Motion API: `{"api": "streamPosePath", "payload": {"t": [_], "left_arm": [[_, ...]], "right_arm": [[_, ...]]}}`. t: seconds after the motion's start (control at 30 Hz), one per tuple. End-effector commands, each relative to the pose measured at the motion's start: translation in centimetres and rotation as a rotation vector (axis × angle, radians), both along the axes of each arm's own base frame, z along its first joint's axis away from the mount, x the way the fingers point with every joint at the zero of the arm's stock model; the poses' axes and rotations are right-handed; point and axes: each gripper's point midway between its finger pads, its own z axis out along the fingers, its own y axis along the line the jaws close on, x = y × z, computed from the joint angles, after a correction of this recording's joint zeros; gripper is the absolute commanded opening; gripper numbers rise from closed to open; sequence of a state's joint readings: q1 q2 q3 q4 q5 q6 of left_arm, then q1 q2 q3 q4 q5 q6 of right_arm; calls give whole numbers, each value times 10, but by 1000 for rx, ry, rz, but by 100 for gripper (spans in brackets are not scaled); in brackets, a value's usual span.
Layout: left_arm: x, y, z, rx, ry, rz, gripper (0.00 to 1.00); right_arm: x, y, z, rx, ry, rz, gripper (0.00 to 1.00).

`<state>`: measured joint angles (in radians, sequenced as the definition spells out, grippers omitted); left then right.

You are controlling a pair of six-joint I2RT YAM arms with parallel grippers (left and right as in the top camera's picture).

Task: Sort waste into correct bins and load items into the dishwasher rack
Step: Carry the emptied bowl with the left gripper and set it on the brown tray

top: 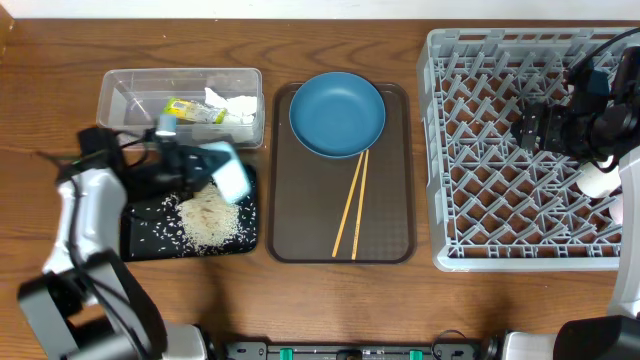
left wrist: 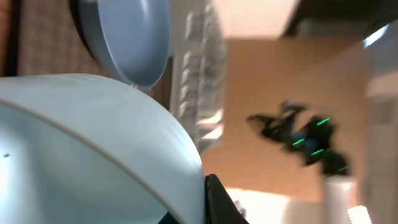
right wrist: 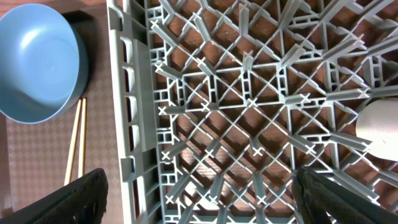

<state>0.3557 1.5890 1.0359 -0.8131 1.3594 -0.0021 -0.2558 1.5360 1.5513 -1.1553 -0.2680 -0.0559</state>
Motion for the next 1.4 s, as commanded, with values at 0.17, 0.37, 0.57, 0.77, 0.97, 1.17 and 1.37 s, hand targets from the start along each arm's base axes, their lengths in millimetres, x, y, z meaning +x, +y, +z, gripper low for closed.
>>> {"api": "streamPosePath", "payload": {"t": [0.17, 0.37, 0.57, 0.77, 0.97, 1.17, 1.37], "left_arm": [[-16, -80, -52, 534, -10, -232, 7], [-29, -131, -82, 770, -50, -332, 7], [-37, -185, -94, 796, -129, -390, 9], [-43, -219, -107, 776, -186, -450, 11], [-40, -224, -103, 765, -216, -444, 17], [-21, -193, -85, 766, -194, -349, 26], [-5, -123, -53, 779, -118, -170, 36]], "right_arm": [[0, 2, -2, -10, 6, 17, 93], [-2, 2, -3, -8, 14, 17, 93], [-2, 2, -2, -8, 13, 17, 94], [-3, 3, -3, -7, 18, 17, 94], [-3, 3, -3, -7, 17, 17, 95], [-1, 6, -1, 10, 5, 26, 95], [17, 41, 16, 150, -105, 133, 95]]}}
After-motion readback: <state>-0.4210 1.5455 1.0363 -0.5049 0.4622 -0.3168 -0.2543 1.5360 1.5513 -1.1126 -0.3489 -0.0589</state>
